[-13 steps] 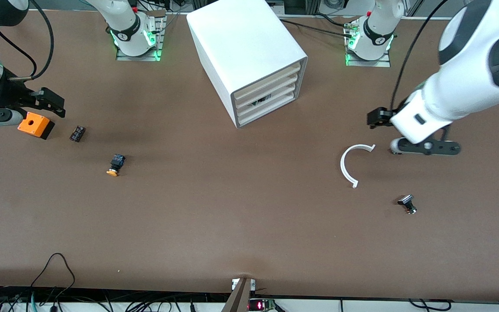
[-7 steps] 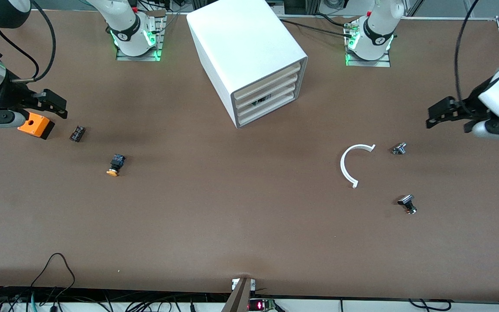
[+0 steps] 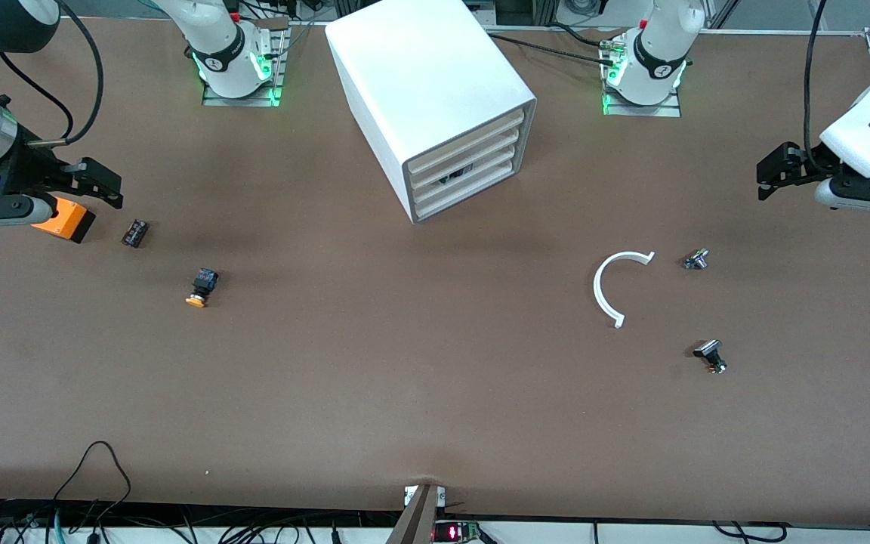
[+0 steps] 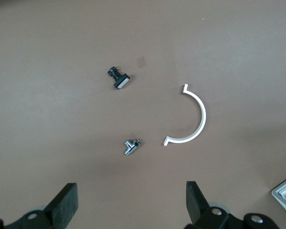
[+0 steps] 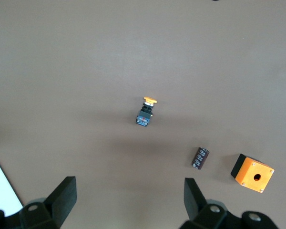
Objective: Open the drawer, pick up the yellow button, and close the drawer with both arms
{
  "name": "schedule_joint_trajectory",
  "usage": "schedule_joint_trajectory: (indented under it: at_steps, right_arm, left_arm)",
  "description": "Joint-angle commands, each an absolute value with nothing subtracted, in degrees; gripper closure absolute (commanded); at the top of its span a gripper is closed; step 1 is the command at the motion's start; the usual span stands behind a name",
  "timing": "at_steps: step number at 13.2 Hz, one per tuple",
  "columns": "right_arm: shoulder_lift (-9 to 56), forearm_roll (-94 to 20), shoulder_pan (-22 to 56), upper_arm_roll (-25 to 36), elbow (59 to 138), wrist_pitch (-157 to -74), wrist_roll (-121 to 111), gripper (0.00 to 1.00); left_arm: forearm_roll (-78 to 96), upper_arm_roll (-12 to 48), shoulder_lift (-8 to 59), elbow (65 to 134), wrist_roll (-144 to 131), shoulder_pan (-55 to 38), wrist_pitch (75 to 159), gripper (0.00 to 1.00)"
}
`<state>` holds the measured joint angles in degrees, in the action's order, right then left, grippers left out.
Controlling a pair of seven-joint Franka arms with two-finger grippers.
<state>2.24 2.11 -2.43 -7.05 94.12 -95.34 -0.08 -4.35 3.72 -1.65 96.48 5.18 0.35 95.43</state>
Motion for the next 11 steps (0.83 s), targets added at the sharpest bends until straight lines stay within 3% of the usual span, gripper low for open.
schedule_joint_trajectory:
  at_steps: [1,11]
  right_arm:
    - [1.84,0.97,-4.13,-8.44,94.48,-95.80,0.18,0.00]
    - [1.76,1.14,-4.04,-8.53,94.31,-95.71,-0.18,0.00]
  left_arm:
    - [-3.70,3.08,-1.67,96.95,4.75,1.49,95.10,0.00]
    - [-0.44,3.08,-1.49,96.50,3.87,1.49,93.69,0.00]
